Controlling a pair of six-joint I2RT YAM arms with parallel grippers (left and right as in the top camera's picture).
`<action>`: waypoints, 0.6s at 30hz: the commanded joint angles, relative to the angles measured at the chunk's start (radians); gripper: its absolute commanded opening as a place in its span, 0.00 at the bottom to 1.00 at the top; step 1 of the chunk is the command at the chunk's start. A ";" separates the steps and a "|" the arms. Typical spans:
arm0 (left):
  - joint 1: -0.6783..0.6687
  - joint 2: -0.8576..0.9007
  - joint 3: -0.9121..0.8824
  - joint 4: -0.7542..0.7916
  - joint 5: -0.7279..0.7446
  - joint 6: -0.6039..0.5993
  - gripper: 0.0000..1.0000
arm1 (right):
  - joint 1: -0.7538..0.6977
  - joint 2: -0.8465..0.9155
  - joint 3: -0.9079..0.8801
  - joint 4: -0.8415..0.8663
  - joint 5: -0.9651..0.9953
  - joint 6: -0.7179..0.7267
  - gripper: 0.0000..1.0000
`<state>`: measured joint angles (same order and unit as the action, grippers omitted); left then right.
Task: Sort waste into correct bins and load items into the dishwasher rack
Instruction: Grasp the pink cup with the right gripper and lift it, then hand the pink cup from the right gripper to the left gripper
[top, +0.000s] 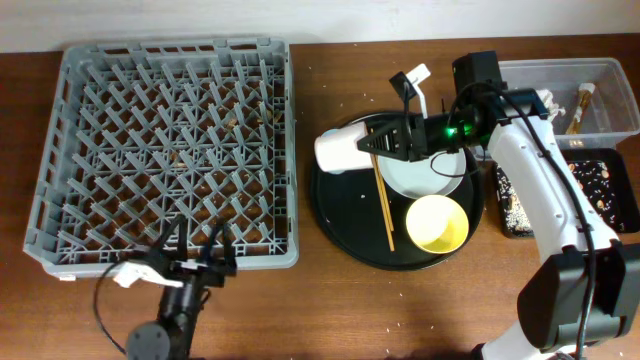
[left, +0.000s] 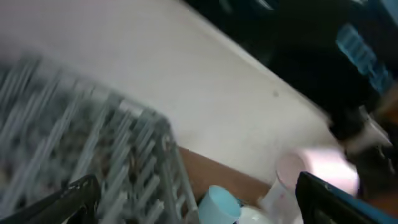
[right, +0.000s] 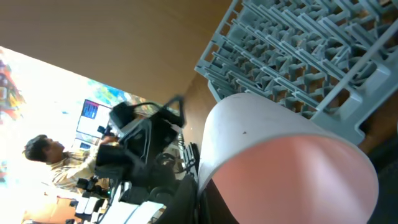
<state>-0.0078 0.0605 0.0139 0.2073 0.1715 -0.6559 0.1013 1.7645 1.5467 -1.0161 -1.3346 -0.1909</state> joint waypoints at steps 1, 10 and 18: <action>0.003 0.104 0.016 -0.006 -0.107 -0.363 1.00 | 0.004 0.000 0.010 0.009 -0.046 -0.013 0.04; 0.002 0.187 0.028 -0.123 0.250 -0.390 1.00 | 0.004 0.000 0.010 0.010 -0.042 -0.013 0.04; 0.006 0.546 0.467 -0.301 0.168 -0.236 0.99 | 0.004 0.000 0.010 0.031 -0.046 -0.009 0.04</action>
<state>-0.0067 0.4156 0.3023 -0.0566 0.3233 -0.9352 0.1009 1.7653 1.5467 -1.0000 -1.3495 -0.1909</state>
